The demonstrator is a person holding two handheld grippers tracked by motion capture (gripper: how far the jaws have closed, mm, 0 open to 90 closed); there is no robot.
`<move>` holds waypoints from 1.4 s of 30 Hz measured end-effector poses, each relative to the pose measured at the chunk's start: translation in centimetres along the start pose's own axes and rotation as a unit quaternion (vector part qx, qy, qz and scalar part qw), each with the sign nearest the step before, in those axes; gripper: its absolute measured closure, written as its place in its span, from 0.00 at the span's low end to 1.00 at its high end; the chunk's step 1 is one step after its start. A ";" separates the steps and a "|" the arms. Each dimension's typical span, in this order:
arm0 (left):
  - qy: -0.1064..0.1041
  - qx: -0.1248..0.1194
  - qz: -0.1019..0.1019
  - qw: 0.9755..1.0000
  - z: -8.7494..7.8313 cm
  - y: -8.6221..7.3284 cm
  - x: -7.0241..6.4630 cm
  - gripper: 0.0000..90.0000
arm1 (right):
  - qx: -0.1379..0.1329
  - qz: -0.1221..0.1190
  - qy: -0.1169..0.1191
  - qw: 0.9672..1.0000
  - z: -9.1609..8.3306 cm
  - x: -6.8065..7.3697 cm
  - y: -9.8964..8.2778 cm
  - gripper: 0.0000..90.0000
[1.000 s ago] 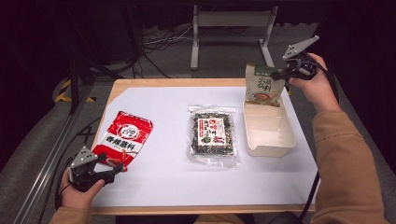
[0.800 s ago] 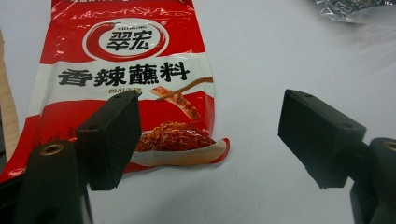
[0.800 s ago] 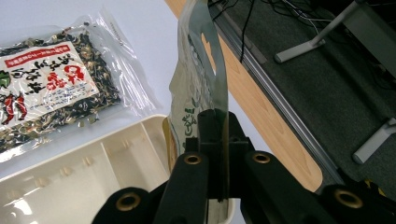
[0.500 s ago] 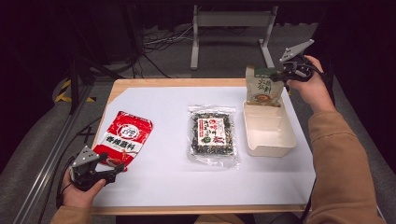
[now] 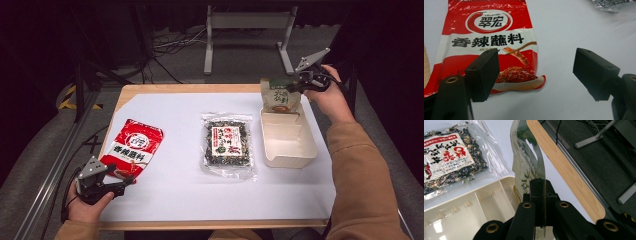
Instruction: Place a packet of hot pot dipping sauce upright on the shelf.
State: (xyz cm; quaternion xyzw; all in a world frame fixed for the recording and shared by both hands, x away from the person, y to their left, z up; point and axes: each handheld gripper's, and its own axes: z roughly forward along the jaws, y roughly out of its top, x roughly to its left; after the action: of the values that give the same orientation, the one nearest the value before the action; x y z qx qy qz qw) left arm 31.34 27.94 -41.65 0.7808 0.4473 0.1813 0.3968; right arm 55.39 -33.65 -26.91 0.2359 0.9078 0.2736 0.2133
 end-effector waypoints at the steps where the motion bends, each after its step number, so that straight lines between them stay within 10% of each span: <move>1: -0.001 0.001 0.001 1.000 0.0 0.0 0.0 0.24 | 0.000 0.002 0.002 1.000 0.1 0.0 -0.1 0.99; 31: -0.014 0.003 0.015 1.000 1.0 0.8 -0.3 0.24 | 0.008 0.060 0.010 0.998 0.8 0.5 -3.2 0.95; 42: -0.017 0.004 0.013 1.000 1.2 0.9 -0.4 0.23 | -0.022 0.104 0.001 0.994 0.4 0.3 -3.7 0.68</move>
State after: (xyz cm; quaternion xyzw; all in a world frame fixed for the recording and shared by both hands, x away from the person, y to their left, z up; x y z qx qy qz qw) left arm 32.41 26.84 -41.67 0.7912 0.4311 0.1716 0.3984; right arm 54.18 -36.04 -29.52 0.3240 0.8722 0.3148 0.1878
